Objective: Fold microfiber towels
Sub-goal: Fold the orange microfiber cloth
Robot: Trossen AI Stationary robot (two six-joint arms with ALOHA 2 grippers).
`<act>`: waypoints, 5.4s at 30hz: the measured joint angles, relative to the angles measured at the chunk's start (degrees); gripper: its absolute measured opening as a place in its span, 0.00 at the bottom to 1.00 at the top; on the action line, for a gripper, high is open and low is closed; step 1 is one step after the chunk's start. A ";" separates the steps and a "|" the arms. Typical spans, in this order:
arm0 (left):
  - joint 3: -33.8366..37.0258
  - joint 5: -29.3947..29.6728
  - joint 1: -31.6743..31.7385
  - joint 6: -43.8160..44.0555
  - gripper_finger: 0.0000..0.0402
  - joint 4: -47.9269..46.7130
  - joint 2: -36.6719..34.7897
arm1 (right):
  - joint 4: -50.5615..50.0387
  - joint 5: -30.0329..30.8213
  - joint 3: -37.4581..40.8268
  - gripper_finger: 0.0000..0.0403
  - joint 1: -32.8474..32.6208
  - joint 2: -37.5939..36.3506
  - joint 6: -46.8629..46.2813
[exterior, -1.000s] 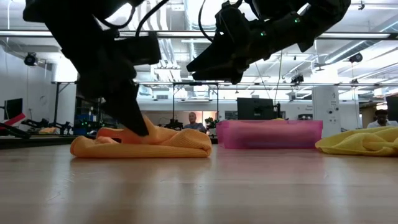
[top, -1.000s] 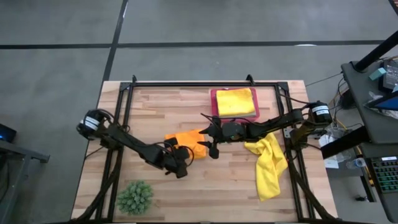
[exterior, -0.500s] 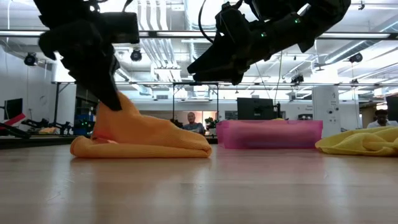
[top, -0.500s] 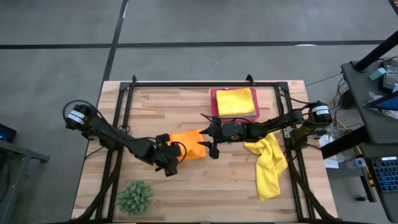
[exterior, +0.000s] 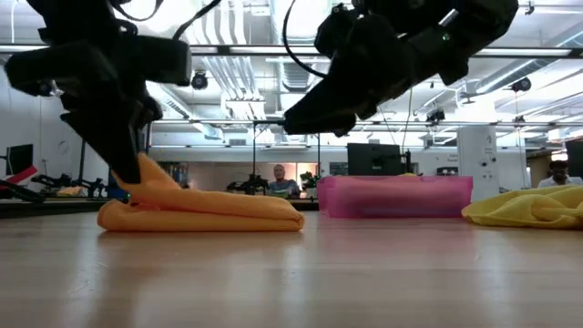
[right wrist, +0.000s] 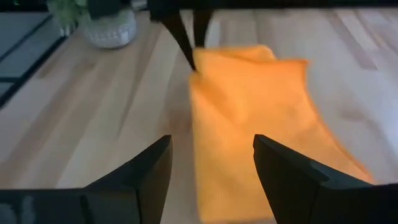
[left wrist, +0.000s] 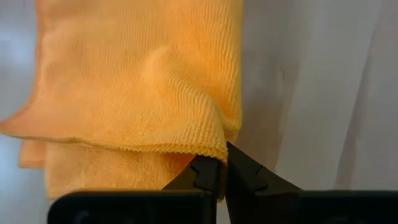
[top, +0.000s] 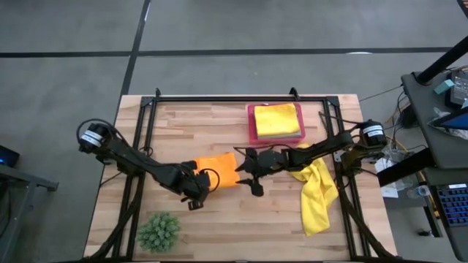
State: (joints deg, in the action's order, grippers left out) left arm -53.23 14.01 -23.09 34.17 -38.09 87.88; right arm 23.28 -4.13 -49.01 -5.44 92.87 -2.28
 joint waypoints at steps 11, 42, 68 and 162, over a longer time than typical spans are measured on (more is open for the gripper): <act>0.07 -2.74 0.02 0.11 0.10 -1.00 1.52 | 2.84 0.10 -2.46 0.53 -0.19 7.53 -0.79; -2.95 7.58 0.92 -5.00 0.20 5.19 0.95 | 2.51 0.47 -6.85 0.03 -0.56 14.20 2.32; 8.67 2.00 0.96 4.59 0.01 4.89 1.02 | -2.84 0.91 -6.97 0.03 -0.56 17.66 1.90; 14.70 11.95 11.75 -0.51 0.00 7.06 -16.48 | -4.54 1.28 -7.72 0.03 -0.55 14.23 0.79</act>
State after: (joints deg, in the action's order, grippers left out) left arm -38.54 25.96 -11.34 33.66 -31.03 71.40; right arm 18.74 -2.85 -56.73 -5.99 107.10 -1.50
